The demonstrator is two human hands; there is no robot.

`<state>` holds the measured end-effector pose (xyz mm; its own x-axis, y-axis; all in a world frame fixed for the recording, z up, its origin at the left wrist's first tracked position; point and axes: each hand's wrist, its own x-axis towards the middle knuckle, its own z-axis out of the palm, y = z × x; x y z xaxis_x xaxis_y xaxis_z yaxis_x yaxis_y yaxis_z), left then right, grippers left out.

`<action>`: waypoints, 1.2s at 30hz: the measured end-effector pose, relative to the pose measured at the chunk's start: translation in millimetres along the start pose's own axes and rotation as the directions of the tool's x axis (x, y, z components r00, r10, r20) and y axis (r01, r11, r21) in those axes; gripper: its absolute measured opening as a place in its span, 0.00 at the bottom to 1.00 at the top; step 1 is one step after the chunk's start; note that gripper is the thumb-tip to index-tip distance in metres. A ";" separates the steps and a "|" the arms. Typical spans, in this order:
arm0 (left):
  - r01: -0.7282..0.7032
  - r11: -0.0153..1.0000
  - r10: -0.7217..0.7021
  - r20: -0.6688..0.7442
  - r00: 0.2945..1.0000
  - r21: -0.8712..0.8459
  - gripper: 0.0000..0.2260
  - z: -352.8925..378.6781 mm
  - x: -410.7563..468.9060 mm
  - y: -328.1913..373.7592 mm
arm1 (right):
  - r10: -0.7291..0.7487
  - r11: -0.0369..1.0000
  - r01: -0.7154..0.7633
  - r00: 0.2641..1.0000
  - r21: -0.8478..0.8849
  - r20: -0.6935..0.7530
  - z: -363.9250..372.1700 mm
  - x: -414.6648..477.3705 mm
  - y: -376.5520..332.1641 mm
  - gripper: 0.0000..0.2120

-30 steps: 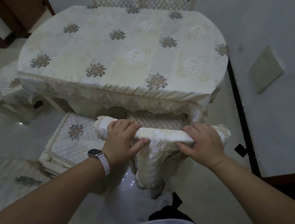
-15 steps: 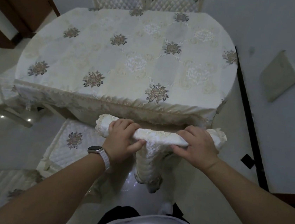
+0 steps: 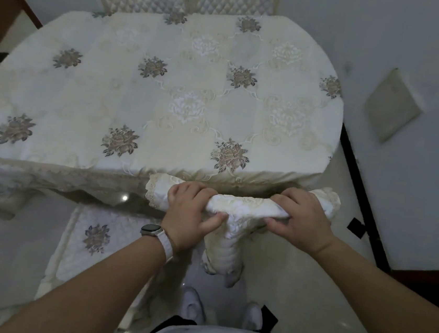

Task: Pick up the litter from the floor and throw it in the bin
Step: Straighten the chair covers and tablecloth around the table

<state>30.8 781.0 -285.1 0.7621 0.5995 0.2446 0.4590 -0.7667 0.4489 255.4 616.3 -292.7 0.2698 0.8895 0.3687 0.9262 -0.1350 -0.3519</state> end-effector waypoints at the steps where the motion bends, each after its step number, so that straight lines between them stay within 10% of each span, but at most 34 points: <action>1: -0.007 1.000 0.007 0.003 1.000 -0.004 0.21 0.7 4.0 -2.9 | 0.010 1.000 -0.010 1.000 -0.005 0.010 1.6 3.1 1.1 0.20; 36: 0.235 0.966 -0.249 0.132 0.960 0.110 0.28 0.5 -15.2 50.0 | 0.055 0.998 -0.050 0.925 -0.025 0.377 -19.9 -4.6 18.3 0.29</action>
<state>42.4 733.4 -266.9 0.6773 0.7357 0.0101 0.6725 -0.6246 0.3969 276.3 601.0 -283.7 0.2015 0.9795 -0.0030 0.9181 -0.1900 -0.3478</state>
